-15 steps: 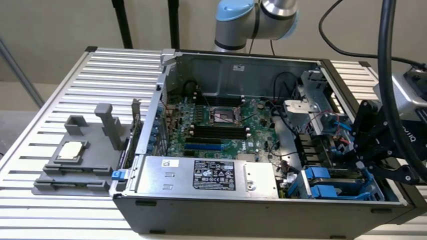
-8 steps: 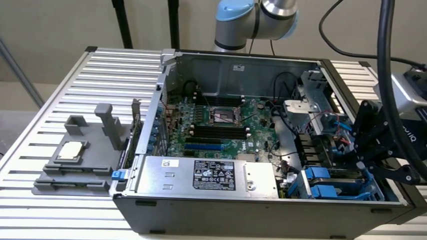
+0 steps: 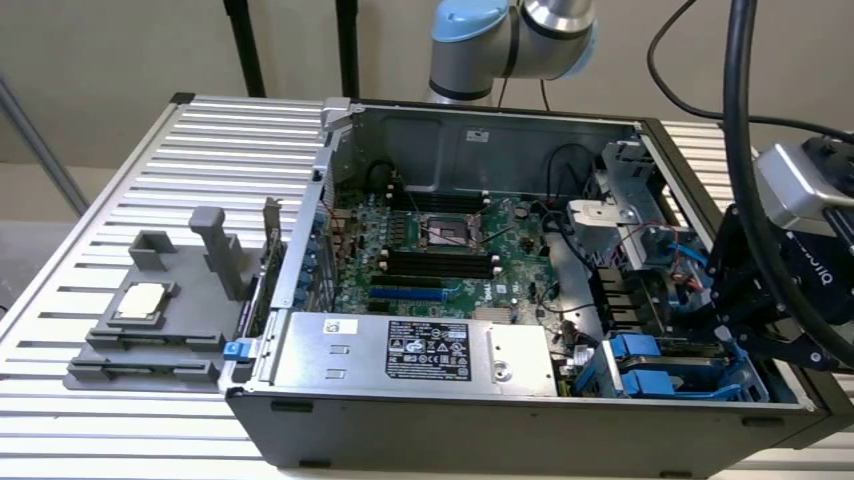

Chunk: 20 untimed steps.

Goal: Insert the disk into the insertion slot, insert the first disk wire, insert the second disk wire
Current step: 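Insert the first disk wire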

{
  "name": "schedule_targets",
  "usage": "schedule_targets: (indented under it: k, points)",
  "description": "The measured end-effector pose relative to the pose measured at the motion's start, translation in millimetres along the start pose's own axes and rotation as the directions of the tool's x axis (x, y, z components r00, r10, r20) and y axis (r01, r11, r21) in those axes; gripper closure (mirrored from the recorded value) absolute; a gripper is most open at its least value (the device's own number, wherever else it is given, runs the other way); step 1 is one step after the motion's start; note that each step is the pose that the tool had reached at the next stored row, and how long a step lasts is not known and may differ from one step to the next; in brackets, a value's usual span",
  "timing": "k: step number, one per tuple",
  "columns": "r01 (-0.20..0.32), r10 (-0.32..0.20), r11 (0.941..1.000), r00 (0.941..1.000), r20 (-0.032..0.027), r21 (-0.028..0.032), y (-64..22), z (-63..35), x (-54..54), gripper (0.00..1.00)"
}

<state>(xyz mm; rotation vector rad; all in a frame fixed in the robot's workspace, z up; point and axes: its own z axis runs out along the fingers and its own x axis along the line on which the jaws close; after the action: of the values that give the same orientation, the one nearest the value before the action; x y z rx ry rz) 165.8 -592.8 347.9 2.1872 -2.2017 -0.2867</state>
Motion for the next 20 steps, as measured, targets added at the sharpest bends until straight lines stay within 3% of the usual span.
schedule_targets:
  k: [9,20]
  points:
    - [-0.03,0.03,0.9995,0.9994,-0.0154,0.0038,-0.1,1.8,-1.5,0.84]
    - [-0.034,0.034,0.9994,0.9993,-0.0159,0.0048,-0.5,3.8,-2.7,0.84]
